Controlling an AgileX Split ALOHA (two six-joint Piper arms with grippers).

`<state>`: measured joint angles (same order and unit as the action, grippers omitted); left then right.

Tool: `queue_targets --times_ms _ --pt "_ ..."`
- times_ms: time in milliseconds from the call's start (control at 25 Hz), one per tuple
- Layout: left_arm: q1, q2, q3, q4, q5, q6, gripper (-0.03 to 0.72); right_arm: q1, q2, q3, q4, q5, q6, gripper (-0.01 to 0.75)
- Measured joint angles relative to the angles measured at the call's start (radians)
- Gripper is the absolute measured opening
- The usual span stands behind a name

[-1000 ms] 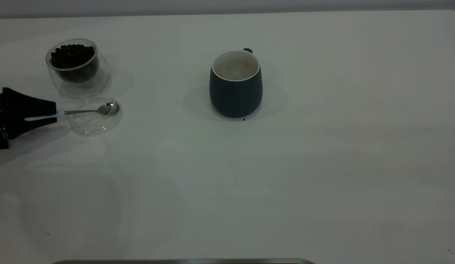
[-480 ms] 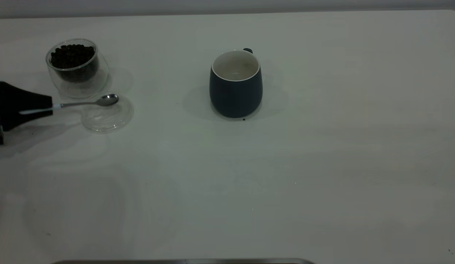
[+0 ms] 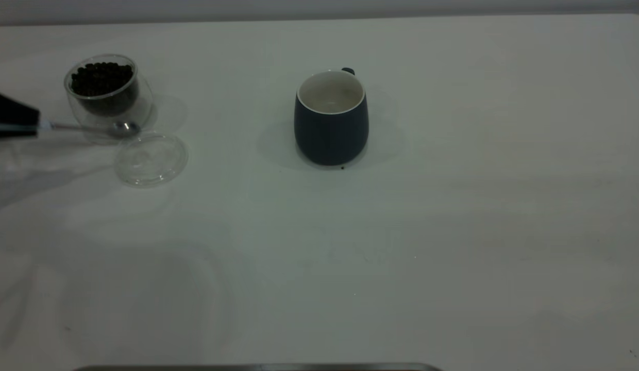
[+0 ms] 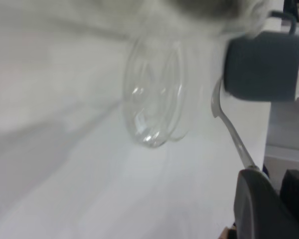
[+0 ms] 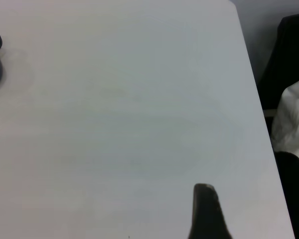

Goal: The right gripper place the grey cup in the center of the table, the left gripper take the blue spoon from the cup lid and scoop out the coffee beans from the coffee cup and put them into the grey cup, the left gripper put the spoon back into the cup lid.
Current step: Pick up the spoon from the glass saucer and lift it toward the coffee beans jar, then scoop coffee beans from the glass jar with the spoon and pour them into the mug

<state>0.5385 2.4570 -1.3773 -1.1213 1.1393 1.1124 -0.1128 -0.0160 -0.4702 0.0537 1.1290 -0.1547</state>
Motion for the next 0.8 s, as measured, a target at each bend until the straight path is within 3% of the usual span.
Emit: queue_targets --times_ms 400,800 --pt "0.000 -0.137 -0.171 0.008 0.020 -0.009 0.122 0.000 0.000 0.000 0.000 0.000 0.000 0.459" --pt "0.000 -0.137 -0.179 0.129 0.001 0.241 0.122 0.000 0.000 0.000 0.000 0.000 0.000 0.459"
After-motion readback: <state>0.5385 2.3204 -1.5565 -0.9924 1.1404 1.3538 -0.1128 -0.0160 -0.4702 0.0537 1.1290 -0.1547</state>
